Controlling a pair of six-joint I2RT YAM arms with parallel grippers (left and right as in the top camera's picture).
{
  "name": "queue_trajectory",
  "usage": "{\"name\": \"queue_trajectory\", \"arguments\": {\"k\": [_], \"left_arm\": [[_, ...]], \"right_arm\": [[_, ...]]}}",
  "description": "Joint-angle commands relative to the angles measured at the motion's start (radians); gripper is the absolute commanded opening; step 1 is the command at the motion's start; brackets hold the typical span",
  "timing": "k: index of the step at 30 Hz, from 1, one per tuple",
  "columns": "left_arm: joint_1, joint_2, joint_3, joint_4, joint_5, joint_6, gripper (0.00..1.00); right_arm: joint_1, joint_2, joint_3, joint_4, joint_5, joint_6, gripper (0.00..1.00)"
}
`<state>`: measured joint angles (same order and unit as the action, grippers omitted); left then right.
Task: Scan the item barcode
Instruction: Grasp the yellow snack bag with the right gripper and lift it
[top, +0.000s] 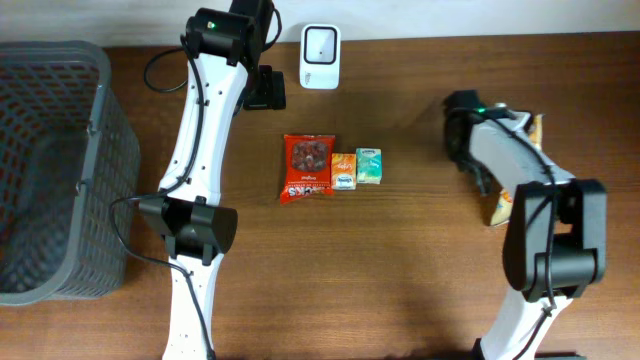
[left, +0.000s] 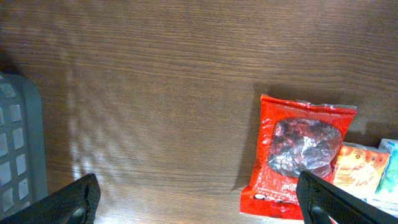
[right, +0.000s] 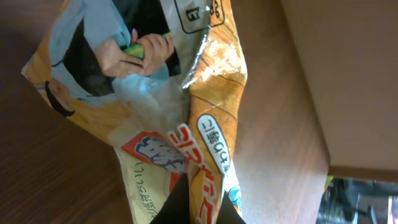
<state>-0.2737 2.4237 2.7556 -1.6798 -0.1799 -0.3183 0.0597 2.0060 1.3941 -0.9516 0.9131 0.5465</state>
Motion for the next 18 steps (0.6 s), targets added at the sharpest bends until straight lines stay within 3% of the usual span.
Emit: {"name": "queue_trajectory", "arguments": {"k": [1, 2, 3, 4, 7, 8, 9, 11, 14, 18], "left_arm": [[0.002, 0.000, 0.007, 0.001, 0.003, -0.010, 0.99], [0.002, 0.000, 0.007, 0.001, 0.003, -0.010, 0.99], [0.002, 0.000, 0.007, 0.001, 0.003, -0.010, 0.99], [0.002, 0.000, 0.007, 0.001, 0.003, -0.010, 0.99], [0.002, 0.000, 0.007, 0.001, 0.003, -0.010, 0.99], [0.002, 0.000, 0.007, 0.001, 0.003, -0.010, 0.99], [0.002, 0.000, 0.007, 0.001, 0.003, -0.010, 0.99], [0.002, 0.000, 0.007, 0.002, 0.003, -0.010, 0.99], [0.002, 0.000, 0.007, 0.001, 0.003, -0.010, 0.99], [0.002, 0.000, 0.007, 0.001, 0.003, -0.010, 0.99]], "right_arm": [[0.110, 0.005, -0.010, 0.040, -0.057, 0.019, 0.26], [0.142, 0.005, -0.010, 0.054, -0.109, 0.019, 0.41], [0.163, 0.005, -0.010, 0.071, -0.147, 0.019, 0.64], [0.179, 0.005, -0.010, 0.089, -0.186, 0.010, 0.76], [0.197, 0.005, -0.010, 0.110, -0.256, -0.011, 0.79], [0.193, 0.005, -0.010, 0.111, -0.259, -0.061, 0.89], [0.192, 0.005, -0.008, 0.117, -0.308, -0.140, 0.90], [0.192, 0.005, -0.008, 0.129, -0.582, -0.418, 0.91], [0.202, 0.005, -0.008, 0.141, -0.640, -0.418, 0.91], [0.200, 0.017, -0.023, 0.149, -0.521, -0.336, 0.98]]}}
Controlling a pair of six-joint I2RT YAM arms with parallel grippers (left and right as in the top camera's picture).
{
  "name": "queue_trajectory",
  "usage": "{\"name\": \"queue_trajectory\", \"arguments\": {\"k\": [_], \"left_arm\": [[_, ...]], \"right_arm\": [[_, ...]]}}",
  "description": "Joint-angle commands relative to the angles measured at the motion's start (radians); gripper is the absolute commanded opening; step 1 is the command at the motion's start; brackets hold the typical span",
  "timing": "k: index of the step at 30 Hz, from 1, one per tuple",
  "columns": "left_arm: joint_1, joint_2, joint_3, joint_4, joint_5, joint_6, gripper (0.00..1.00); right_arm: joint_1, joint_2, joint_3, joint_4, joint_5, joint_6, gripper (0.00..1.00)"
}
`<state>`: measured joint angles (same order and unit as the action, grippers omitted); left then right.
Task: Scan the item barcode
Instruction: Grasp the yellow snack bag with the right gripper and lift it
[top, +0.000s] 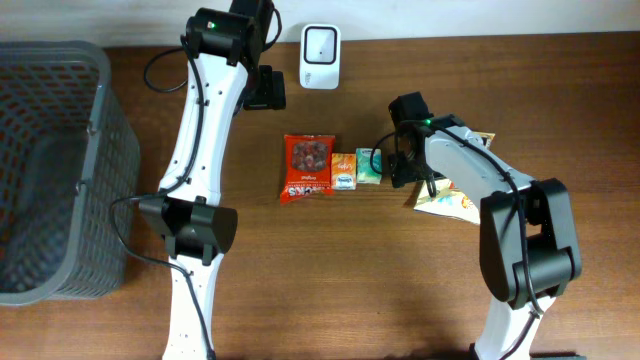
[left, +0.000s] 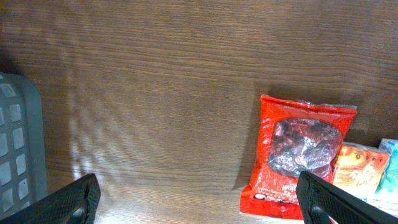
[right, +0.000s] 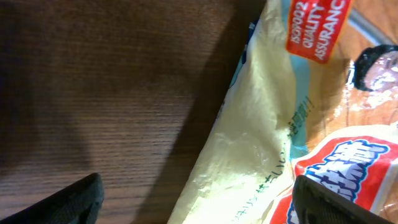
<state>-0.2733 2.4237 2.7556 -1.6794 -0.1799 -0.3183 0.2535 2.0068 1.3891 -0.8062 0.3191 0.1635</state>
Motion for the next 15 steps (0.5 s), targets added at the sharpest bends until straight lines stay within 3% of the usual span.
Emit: {"name": "queue_trajectory", "arguments": {"k": [1, 4, 7, 8, 9, 12, 15], "left_arm": [[0.001, 0.000, 0.007, 0.001, 0.003, -0.010, 0.99], [0.001, 0.000, 0.007, 0.001, 0.003, -0.010, 0.99], [0.001, 0.000, 0.007, 0.001, 0.003, -0.010, 0.99], [0.001, 0.000, 0.007, 0.001, 0.003, -0.010, 0.99], [0.001, 0.000, 0.007, 0.001, 0.003, -0.010, 0.99], [0.001, 0.000, 0.007, 0.001, 0.003, -0.010, 0.99], [0.001, 0.000, 0.007, 0.001, 0.003, -0.010, 0.99]], "right_arm": [[-0.002, 0.016, -0.032, 0.003, 0.130, 0.063, 1.00], [-0.068, 0.021, -0.102, 0.066, 0.101, 0.063, 0.99], [-0.154, 0.047, -0.166, 0.154, -0.138, 0.050, 0.98], [-0.166, 0.056, -0.171, 0.157, -0.152, 0.051, 0.85], [-0.175, 0.061, -0.172, 0.154, -0.151, 0.051, 0.45], [-0.175, 0.059, -0.156, 0.130, -0.153, 0.056, 0.08], [-0.175, 0.058, -0.036, 0.006, -0.216, 0.059, 0.04]]}}
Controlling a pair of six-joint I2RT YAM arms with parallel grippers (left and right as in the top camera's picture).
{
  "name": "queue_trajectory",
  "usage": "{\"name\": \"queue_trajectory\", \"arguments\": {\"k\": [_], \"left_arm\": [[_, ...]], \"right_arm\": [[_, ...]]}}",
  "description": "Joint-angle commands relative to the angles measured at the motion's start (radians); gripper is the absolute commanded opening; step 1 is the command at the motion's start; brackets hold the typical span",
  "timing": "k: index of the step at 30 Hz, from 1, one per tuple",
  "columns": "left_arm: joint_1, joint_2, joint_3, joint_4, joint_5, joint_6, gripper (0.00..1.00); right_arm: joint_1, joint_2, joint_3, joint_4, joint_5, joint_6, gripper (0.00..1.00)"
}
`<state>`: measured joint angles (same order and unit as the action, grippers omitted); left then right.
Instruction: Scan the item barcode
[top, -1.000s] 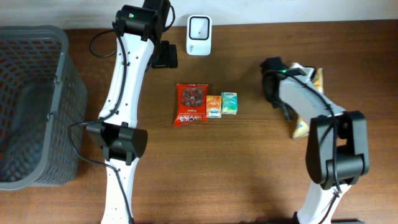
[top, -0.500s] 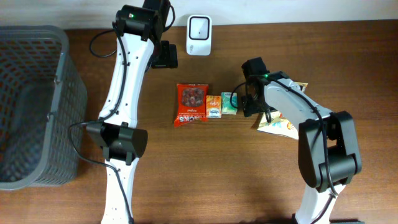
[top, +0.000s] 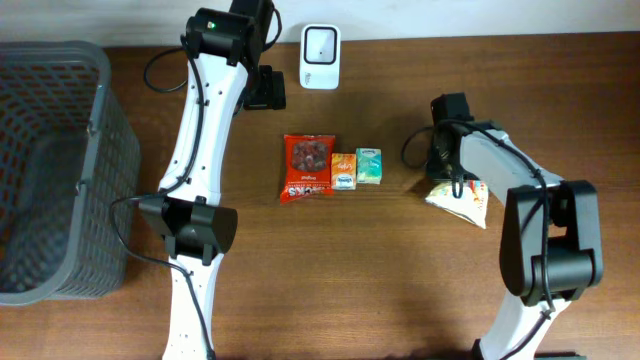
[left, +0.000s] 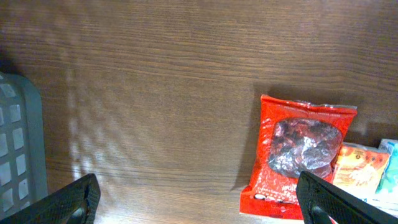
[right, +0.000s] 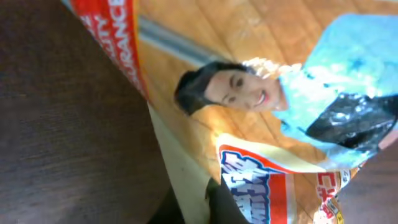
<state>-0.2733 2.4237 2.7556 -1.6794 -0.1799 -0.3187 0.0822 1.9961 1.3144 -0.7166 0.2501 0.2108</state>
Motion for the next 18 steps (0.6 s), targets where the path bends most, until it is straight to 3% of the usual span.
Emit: {"name": "queue_trajectory", "arguments": {"k": [1, 3, 5, 7, 13, 16, 18], "left_arm": [[0.001, 0.000, 0.007, 0.001, 0.003, -0.010, 0.99], [0.001, 0.000, 0.007, 0.001, 0.003, -0.010, 0.99], [0.001, 0.000, 0.007, 0.001, 0.003, -0.010, 0.99], [0.001, 0.000, 0.007, 0.001, 0.003, -0.010, 0.99], [0.001, 0.000, 0.007, 0.001, 0.003, -0.010, 0.99], [0.001, 0.000, 0.007, 0.001, 0.003, -0.010, 0.99], [0.001, 0.000, 0.007, 0.001, 0.003, -0.010, 0.99]], "right_arm": [[-0.005, 0.069, 0.084, -0.122, -0.181, 0.011, 0.04], [-0.011, 0.069, 0.253, -0.229, -0.328, 0.010, 0.04], [-0.039, 0.069, 0.414, -0.305, -0.620, -0.094, 0.04], [-0.080, 0.069, 0.467, -0.318, -0.793, -0.133, 0.04], [-0.230, 0.093, 0.348, -0.148, -1.471, -0.196, 0.04], [-0.242, 0.094, 0.150, 0.024, -1.521, -0.165, 0.04], [-0.258, 0.094, 0.042, 0.159, -1.504, -0.034, 0.04]]}}
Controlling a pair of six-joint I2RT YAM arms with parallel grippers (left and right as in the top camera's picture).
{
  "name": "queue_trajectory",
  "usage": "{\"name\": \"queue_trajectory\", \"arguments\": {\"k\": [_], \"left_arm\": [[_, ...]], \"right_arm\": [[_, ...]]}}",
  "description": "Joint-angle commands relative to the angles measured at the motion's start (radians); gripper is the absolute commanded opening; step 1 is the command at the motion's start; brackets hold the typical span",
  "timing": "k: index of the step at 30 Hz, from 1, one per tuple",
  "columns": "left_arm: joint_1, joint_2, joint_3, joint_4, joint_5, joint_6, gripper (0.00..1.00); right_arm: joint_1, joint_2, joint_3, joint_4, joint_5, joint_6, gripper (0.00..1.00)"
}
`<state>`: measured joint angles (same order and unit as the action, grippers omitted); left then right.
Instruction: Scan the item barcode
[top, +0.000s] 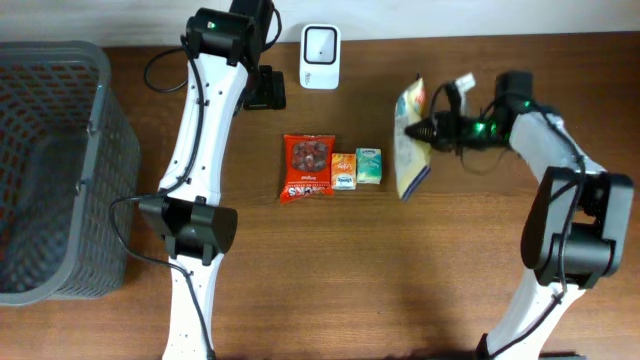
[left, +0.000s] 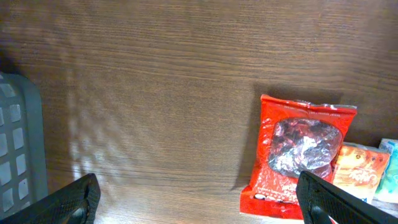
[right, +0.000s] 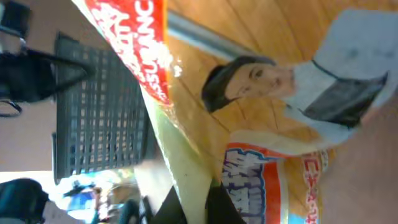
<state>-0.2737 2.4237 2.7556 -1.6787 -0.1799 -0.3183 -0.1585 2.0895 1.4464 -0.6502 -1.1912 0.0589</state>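
Note:
A yellow-orange snack bag (top: 409, 140) hangs on edge above the table, right of the white scanner (top: 320, 43). My right gripper (top: 436, 128) is shut on it from the right. In the right wrist view the bag (right: 249, 93) fills the frame, pinched between the dark fingers of my gripper (right: 198, 202); no barcode shows. My left gripper (top: 266, 88) hovers left of the scanner, open and empty (left: 199, 202), with its fingertips (left: 76, 198) far apart.
A red snack bag (top: 307, 167), a small orange packet (top: 344, 170) and a teal box (top: 369, 165) lie in a row mid-table, just left of the raised bag. A grey mesh basket (top: 60, 170) stands at the left edge.
The snack bag lay flat on the table at the right with my right gripper shut on it. Now it is lifted, turned on edge and held further left and back. The left arm is unmoved.
My right gripper first gripped the snack bag by the table's right edge. Then the bag lay closer to the middle with the gripper open over it. After that the gripper was shut on the bag again, and now holds it up near the scanner.

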Motion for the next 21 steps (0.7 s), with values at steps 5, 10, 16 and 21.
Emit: {"name": "queue_trajectory", "arguments": {"k": [5, 10, 16, 21], "left_arm": [[0.002, 0.000, 0.007, 0.000, 0.003, -0.010, 0.99], [0.002, 0.000, 0.007, 0.000, 0.003, -0.010, 0.99], [0.002, 0.000, 0.007, 0.000, 0.003, -0.010, 0.99], [0.002, 0.000, 0.007, 0.000, 0.003, -0.010, 0.99]], "right_arm": [[-0.189, -0.002, -0.223, 0.103, 0.293, 0.209, 0.44], [-0.315, -0.055, -0.040, -0.278, 0.685, 0.094, 0.60], [-0.154, -0.083, 0.278, -0.621, 0.785, 0.000, 0.07], [0.059, -0.056, 0.251, -0.563, 1.024, 0.010, 0.04]]}}
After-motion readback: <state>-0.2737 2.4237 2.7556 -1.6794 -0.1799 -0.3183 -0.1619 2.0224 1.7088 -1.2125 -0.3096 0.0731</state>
